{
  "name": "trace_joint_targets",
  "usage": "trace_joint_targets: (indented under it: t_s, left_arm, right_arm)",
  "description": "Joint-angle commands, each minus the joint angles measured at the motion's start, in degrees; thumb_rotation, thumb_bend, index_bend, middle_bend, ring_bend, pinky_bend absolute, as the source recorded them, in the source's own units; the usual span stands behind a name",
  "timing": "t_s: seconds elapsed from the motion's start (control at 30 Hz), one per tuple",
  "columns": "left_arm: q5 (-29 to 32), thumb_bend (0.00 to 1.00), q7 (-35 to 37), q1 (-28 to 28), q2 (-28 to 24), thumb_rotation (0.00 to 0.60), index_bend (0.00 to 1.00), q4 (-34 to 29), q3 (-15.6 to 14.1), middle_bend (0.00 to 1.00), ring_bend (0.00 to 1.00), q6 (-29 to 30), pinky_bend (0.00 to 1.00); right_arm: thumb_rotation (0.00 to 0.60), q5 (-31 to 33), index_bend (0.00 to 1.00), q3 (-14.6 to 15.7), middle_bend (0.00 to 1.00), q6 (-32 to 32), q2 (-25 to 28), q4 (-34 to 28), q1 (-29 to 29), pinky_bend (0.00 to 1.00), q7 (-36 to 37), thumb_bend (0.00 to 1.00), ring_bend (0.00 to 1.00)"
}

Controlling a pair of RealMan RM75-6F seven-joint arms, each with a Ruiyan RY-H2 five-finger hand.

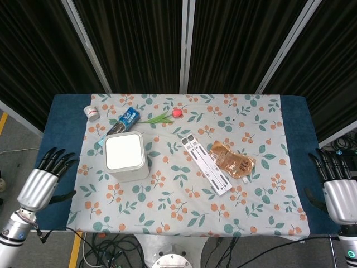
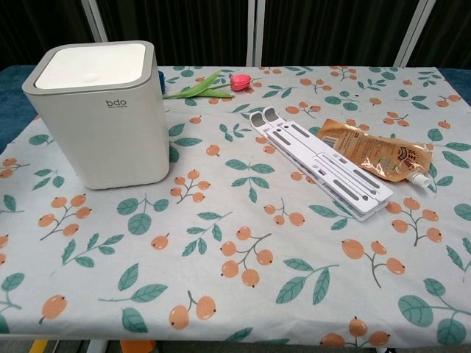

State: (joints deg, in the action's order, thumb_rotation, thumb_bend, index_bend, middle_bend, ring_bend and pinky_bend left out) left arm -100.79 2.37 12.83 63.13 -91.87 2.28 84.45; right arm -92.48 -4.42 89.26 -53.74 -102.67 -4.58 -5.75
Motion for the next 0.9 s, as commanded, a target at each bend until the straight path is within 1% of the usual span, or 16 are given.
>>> trace_joint_targets:
  t_s: [0.03,0.17,0.37,0.47,0.53,0.6,0.67,0.73,0.9]
  left_arm:
    - [-3.5,0.0,3.4,7.3,-2.1,0.6,0.2,-3.8,0.4,0.14,0.06,-8.1,0.0]
    - [-3.2,0.0,4.1,11.8,-1.9,0.6,0.2,-4.9,1.7,0.14,0.06,-12.6,0.0]
    - [0.0,0.0,2.8,15.6,-0.4,0.6,0.2,-4.9,2.3,0.14,0.06,-18.7,0.0]
    - [1.3,0.0,2.4,16.5,0.6,0.6,0.2,-4.6,2.1,0.14,0.06,-20.0,0.0]
    - [2.1,0.0,1.7,17.0,1.1,0.6,0.21,-4.2,1.9,0.17,0.06,-21.0,0.0]
    - [2.8,0.0,0.7,17.4,1.6,0.6,0.22,-3.9,1.8,0.2,0.07,-21.7,0.0]
    - [3.7,0.0,0.0,17.8,2.0,0.6,0.23,-4.0,1.5,0.25,0.1,-22.9,0.0]
    - [4.2,0.0,0.0,18.1,2.2,0.6,0.24,-4.2,1.1,0.28,0.12,-23.6,0.0]
    - [4.5,0.0,1.0,18.6,2.5,0.6,0.25,-4.1,0.4,0.3,0.12,-23.6,0.0]
  right_arm:
    - [0.6,0.3,0.0,0.0,0.02,-0.3,0.2,-0.3,0.0,0.0,-0.2,0.23,0.0]
    - [0.6,0.3,0.0,0.0,0.02,-0.5,0.2,-0.5,-0.1,0.0,-0.6,0.23,0.0]
    - [0.6,0.6,0.0,0.2,0.02,-0.3,-0.2,0.1,0.2,0.0,-0.1,0.23,0.0]
    - [0.6,1.0,0.0,0.2,0.02,-0.3,-0.4,0.6,0.3,0.0,0.3,0.23,0.0]
    - [0.6,1.1,0.0,0.2,0.02,-0.4,-0.5,0.8,0.3,0.0,0.6,0.23,0.0]
    - [0.6,1.1,0.0,0.3,0.02,-0.5,-0.7,1.0,0.3,0.0,0.8,0.23,0.0]
    - [0.6,1.1,0.0,0.3,0.02,-0.6,-0.9,1.2,0.3,0.0,0.9,0.23,0.0]
    - [0.6,1.1,0.0,0.4,0.02,-0.7,-1.0,1.4,0.2,0.0,1.1,0.23,0.0]
    - [0.6,1.3,0.0,0.5,0.02,-0.7,-1.3,1.8,0.3,0.0,1.5,0.23,0.0]
